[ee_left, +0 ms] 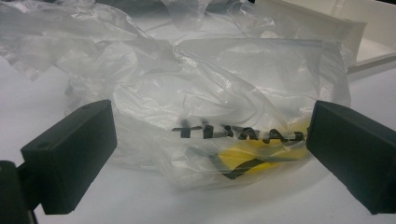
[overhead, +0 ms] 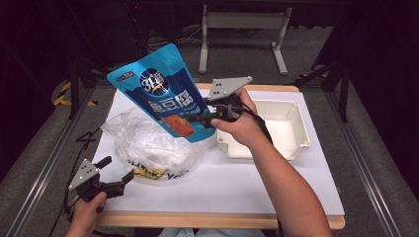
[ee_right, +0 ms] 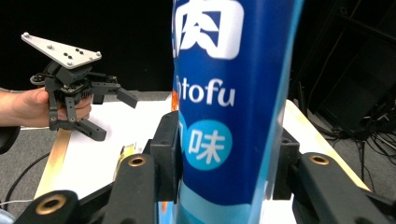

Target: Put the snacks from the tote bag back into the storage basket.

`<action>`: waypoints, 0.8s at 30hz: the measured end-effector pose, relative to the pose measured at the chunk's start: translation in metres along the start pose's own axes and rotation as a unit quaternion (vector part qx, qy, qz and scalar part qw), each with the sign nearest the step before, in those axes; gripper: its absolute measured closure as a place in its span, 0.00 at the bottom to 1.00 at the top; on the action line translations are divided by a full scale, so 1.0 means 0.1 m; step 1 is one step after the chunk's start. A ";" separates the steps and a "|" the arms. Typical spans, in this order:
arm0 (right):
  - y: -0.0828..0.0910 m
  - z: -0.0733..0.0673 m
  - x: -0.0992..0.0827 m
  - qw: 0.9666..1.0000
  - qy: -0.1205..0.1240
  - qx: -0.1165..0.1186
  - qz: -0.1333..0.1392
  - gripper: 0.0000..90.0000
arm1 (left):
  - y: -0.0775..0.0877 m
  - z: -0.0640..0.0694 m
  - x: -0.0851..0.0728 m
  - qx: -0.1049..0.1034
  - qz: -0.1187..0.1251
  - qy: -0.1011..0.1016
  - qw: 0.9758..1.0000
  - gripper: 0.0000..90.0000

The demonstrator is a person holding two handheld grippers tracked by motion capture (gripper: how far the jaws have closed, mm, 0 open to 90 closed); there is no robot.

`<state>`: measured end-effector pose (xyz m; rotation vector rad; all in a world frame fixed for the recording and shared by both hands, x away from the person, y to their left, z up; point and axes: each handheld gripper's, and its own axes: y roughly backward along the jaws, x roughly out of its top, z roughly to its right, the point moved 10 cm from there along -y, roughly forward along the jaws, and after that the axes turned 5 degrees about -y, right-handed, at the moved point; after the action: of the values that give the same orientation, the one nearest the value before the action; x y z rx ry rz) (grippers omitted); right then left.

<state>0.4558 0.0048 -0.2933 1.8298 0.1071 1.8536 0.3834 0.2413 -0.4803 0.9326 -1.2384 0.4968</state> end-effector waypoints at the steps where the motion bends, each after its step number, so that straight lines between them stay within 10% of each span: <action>1: 0.03 0.01 -0.01 1.000 -0.001 -0.002 0.001 0.64 | 0.00 0.00 0.00 0.000 -0.001 -0.001 1.000 0.03; 24: 0.86 0.32 -0.24 0.996 -0.040 -0.068 0.039 0.66 | -0.03 -0.03 -0.03 0.009 -0.007 0.005 1.000 0.03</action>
<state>0.4580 -0.0882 -0.2775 1.8340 -0.1173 1.7915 0.3860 0.2427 -0.4844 0.9521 -1.2199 0.5017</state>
